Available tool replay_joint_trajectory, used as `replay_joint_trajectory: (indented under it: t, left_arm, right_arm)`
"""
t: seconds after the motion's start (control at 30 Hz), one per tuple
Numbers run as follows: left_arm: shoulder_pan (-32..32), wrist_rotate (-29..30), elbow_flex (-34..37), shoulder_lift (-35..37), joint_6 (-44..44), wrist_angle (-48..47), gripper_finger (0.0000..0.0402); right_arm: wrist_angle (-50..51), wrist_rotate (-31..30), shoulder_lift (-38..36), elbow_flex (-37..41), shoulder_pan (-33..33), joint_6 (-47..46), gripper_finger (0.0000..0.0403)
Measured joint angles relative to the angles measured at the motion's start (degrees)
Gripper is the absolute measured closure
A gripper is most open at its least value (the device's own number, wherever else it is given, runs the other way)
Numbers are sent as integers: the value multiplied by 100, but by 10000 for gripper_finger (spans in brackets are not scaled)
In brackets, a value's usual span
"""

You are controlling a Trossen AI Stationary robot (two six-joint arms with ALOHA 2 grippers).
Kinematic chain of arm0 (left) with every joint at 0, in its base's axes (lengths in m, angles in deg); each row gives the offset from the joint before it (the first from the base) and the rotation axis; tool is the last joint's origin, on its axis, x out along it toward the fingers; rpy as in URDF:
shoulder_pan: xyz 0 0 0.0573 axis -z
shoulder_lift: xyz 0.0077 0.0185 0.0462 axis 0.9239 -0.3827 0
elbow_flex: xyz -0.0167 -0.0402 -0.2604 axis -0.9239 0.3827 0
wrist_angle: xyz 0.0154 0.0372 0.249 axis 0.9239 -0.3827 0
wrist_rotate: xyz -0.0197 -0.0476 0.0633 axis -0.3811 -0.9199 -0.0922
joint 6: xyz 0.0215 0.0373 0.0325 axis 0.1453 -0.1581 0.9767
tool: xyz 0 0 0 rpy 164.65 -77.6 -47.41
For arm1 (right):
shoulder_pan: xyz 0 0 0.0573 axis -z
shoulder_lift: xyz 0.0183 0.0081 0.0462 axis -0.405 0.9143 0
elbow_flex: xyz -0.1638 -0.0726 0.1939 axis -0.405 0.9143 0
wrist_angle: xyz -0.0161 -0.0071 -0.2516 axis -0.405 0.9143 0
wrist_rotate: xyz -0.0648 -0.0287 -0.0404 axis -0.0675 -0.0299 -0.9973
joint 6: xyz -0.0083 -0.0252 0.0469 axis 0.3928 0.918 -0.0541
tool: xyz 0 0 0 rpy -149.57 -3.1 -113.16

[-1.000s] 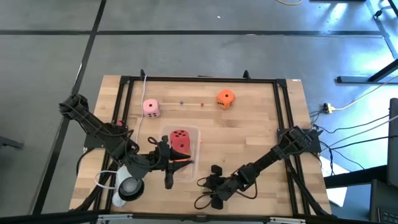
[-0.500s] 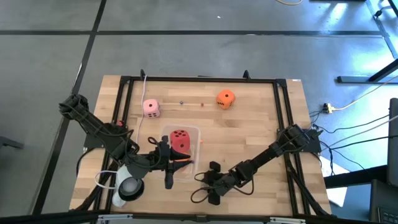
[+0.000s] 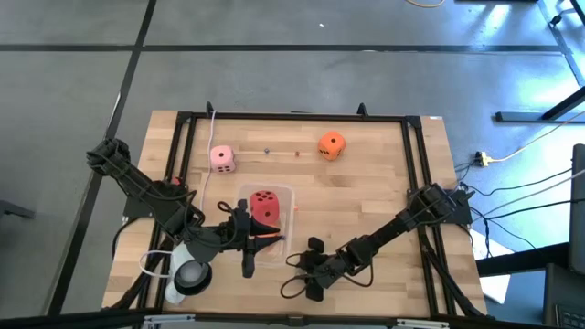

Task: Pick & Place Dice
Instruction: Put the small yellow die on the bin

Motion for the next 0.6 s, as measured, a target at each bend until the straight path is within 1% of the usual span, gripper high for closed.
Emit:
replay_joint_trajectory:
  t: [0.1,0.37,0.6]
  left_arm:
    - [0,-2,0,0,-17,0,325]
    - [0,-10,0,0,-60,0,325]
    - [0,-9,0,0,-63,0,325]
  right_arm:
    - [9,3,2,0,-5,-17,242]
    - [37,40,6,0,-89,-156,286]
    - [211,85,4,-7,-177,-183,300]
